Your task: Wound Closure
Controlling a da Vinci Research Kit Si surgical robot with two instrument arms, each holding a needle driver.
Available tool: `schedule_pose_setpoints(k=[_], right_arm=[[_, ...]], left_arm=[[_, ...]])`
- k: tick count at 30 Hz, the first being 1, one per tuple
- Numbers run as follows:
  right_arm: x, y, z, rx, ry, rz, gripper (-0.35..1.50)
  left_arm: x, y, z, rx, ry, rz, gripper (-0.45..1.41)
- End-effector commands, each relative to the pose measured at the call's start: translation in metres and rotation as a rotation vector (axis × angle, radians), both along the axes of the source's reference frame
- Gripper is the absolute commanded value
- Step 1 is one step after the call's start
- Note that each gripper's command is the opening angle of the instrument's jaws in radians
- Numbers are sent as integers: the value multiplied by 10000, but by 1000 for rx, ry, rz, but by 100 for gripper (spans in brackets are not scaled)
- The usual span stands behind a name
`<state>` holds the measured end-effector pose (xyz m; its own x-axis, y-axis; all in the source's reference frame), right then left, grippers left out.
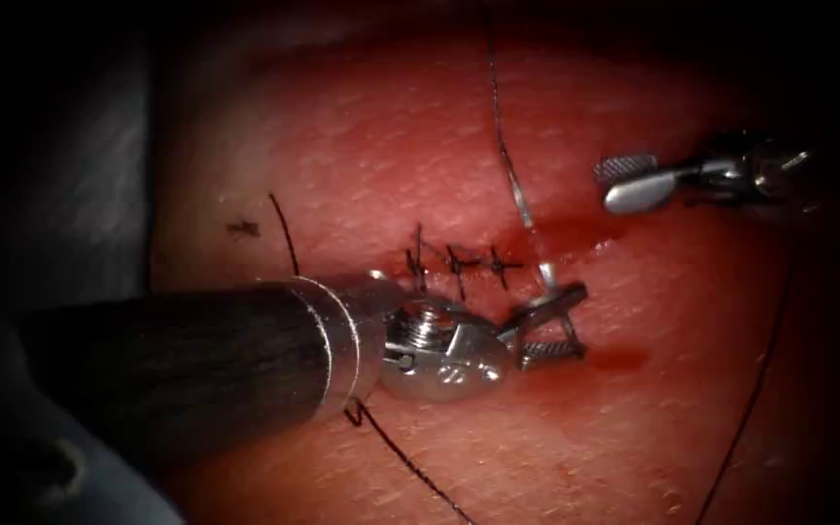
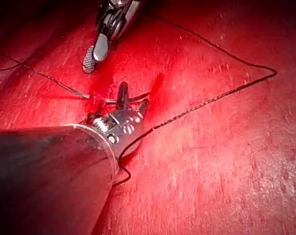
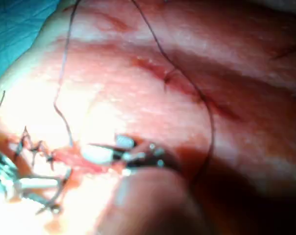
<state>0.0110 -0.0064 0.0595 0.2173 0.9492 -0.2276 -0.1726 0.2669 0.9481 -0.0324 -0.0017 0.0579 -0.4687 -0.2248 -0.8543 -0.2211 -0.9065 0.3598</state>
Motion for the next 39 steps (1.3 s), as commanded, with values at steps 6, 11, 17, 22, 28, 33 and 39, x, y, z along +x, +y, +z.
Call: schedule_pose_setpoints(k=[6, 11, 17, 22, 28, 33, 39], right_arm=[[8, -11, 8, -1, 1, -1, 51], [6, -14, 9, -3, 2, -2, 42], [6, -19, 10, -6, 10, 6, 32], [6, -21, 9, -7, 10, 5, 31], [3, -24, 6, -7, 12, 3, 29], [1, -26, 4, 17, 9, 5, 19], [-3, -27, 4, 45, 7, 8, 15]], left_arm=[[-12, -1, 4, -21, -12, -14, -45], [-16, -7, -5, -6, -44, 3, -45], [-17, 0, -33, 264, -202, -48, -45], [-17, 6, -55, 583, -339, -140, -45], [-11, 8, -59, 788, -427, -174, -45], [-6, 4, -65, 882, -476, -155, -45], [-10, -4, -95, 956, -522, -103, -45]])
